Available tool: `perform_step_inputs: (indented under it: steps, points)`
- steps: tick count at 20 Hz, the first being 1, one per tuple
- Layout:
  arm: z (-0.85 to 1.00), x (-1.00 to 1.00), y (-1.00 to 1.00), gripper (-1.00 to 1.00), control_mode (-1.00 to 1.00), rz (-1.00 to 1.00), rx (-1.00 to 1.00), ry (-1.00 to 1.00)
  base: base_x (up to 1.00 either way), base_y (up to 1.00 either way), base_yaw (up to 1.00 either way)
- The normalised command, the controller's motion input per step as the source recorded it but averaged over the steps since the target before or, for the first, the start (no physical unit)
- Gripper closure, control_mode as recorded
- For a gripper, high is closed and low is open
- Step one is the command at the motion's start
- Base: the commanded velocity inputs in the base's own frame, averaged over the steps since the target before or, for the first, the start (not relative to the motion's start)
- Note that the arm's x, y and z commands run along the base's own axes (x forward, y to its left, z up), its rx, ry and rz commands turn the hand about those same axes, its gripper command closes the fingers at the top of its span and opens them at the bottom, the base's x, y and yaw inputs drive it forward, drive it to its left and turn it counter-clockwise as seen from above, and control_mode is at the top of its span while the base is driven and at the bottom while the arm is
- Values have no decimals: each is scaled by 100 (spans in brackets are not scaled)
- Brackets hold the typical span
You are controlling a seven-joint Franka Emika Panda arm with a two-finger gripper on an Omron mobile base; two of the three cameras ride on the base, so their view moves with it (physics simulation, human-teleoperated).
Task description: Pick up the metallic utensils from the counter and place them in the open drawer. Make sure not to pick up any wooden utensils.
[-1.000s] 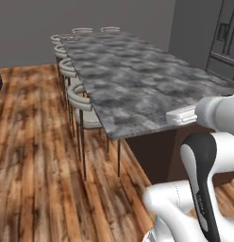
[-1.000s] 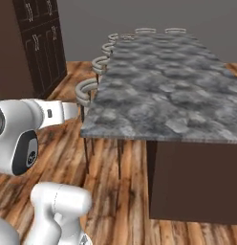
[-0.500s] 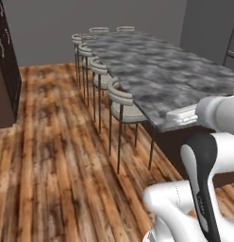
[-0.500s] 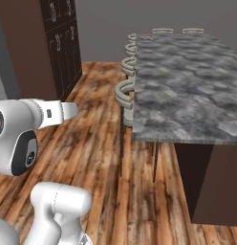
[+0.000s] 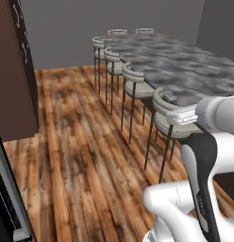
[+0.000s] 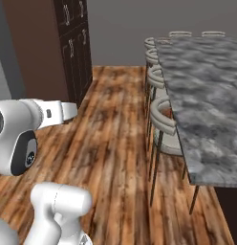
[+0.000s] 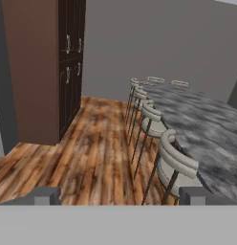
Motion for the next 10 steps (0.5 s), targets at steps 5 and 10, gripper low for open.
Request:
perform_step_inputs:
  steps: [5,10]
  points:
    - [0,0,0,-100,100,0,0,0,100,49,0]
    - [0,0,0,-100,100,0,0,0,100,8,1]
